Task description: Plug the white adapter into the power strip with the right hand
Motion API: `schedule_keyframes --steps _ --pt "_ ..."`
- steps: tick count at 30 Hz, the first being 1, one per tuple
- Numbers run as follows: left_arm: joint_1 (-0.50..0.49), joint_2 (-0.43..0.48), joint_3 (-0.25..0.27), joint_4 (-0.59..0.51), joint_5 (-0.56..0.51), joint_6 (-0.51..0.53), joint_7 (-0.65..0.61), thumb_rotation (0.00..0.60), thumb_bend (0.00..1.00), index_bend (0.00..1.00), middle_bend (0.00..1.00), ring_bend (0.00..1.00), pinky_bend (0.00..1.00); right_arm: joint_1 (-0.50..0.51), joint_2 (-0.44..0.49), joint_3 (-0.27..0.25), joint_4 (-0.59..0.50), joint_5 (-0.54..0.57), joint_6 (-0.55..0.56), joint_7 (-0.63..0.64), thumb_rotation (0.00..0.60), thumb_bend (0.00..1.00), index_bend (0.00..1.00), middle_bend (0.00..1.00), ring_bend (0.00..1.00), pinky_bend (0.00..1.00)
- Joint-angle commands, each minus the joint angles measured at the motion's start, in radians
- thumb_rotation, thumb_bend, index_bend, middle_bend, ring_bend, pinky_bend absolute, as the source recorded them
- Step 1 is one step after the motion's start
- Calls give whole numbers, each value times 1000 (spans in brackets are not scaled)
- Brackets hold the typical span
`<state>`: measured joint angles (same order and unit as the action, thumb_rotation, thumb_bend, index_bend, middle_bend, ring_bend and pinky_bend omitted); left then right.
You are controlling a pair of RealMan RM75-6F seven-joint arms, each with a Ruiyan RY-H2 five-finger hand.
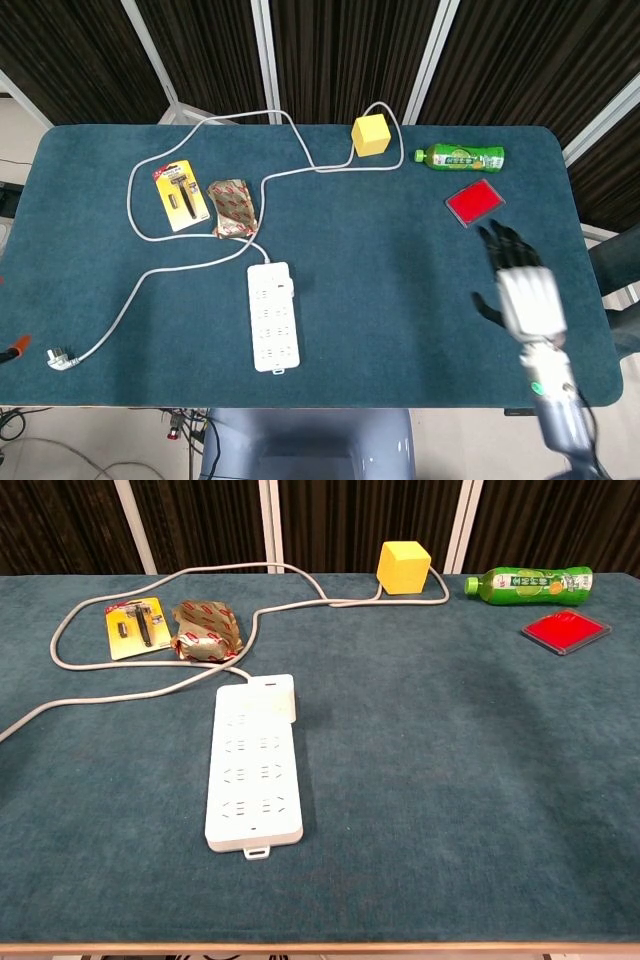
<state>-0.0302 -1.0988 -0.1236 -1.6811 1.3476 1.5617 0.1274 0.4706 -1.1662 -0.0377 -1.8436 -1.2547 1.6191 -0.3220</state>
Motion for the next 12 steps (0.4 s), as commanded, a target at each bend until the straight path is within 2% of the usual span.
schedule_keyframes --steps 1,3,6,12 --pt "-3 -5 2 4 2 -2 6 600 100 223 0 0 0 -193 -92 -100 280 -123 175 157 600 329 0 46 89 216" --pt "-6 -7 1 6 -1 -10 8 600 100 223 0 0 0 -231 -123 -103 367 -149 206 173 600 329 0 46 89 216" --pt "-10 -10 -1 12 1 -12 7 600 100 223 0 0 0 -263 -146 -103 440 -176 218 192 600 329 0 46 89 214" --pt "-19 -18 -4 27 0 -22 11 600 100 223 0 0 0 -288 -139 -73 461 -219 223 195 600 329 0 46 89 210"
